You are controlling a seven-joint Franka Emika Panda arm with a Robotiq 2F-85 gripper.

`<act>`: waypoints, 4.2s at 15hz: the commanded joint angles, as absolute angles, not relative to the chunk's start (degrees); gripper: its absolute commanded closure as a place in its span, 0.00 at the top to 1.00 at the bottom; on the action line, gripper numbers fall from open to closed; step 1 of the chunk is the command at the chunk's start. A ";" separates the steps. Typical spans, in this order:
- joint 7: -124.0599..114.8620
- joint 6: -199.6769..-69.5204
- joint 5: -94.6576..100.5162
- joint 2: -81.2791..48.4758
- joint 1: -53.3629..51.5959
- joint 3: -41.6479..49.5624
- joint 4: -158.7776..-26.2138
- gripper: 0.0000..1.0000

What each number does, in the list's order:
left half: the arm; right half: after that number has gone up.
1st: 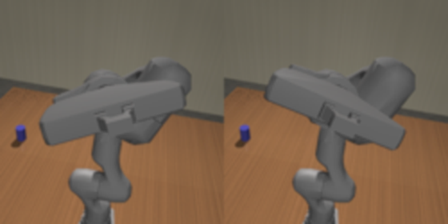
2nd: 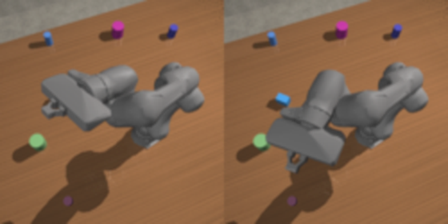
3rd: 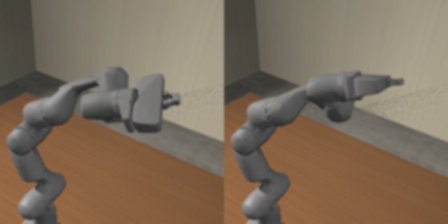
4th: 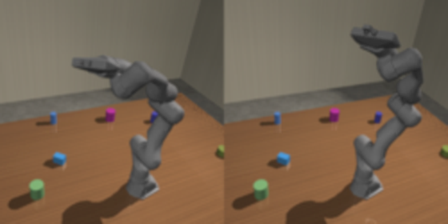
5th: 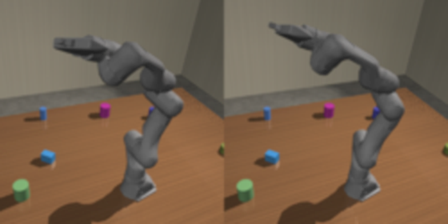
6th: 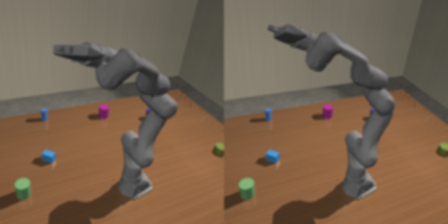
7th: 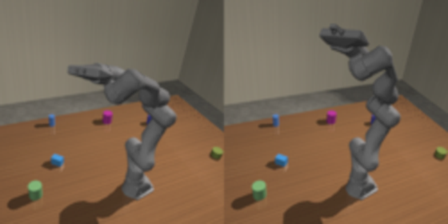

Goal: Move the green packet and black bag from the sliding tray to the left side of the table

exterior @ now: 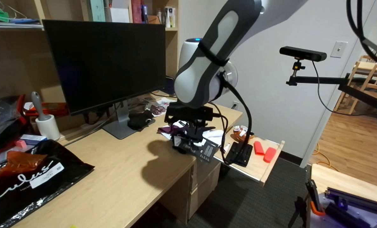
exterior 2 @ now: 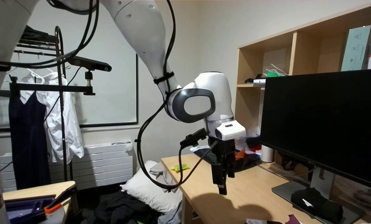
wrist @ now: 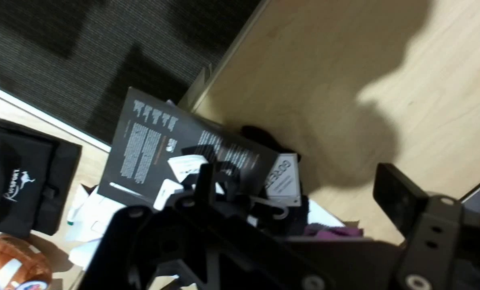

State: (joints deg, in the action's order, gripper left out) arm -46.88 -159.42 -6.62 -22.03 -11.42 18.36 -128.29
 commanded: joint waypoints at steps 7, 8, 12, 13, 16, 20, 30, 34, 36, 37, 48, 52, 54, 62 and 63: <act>-47.72 -163.16 -19.66 -25.85 7.56 13.63 -129.55 1.00; -46.56 -165.07 -21.40 -27.92 9.64 12.68 -129.11 1.00; -43.00 -168.22 -29.16 -32.91 18.28 8.24 -128.21 1.00; -42.39 -169.35 -30.66 -34.54 20.15 7.30 -127.51 1.00; -40.56 -170.45 -34.38 -36.84 25.02 5.05 -126.89 1.00; -37.79 -170.49 -39.15 -38.71 29.55 3.53 -125.14 1.00; -26.38 -174.89 -41.82 -44.28 32.51 2.86 -124.28 1.00; -23.37 -176.89 -40.67 -47.30 31.18 3.56 -123.44 1.00; -21.77 -178.73 -40.13 -48.50 30.71 2.96 -122.52 1.00; -21.10 -179.03 -39.95 -49.02 30.70 2.49 -121.94 1.00; -16.43 -179.31 -39.53 -51.13 31.45 -0.65 -119.51 0.41; -16.25 -178.62 -40.26 -47.86 32.41 -2.00 -121.59 0.17; -16.54 -178.12 -40.38 -45.61 33.50 -2.74 -123.45 0.08; -13.88 -179.96 -43.01 -28.25 46.44 -14.63 -137.58 0.07; -12.73 -180.36 -43.51 -25.75 49.27 -17.82 -139.42 0.07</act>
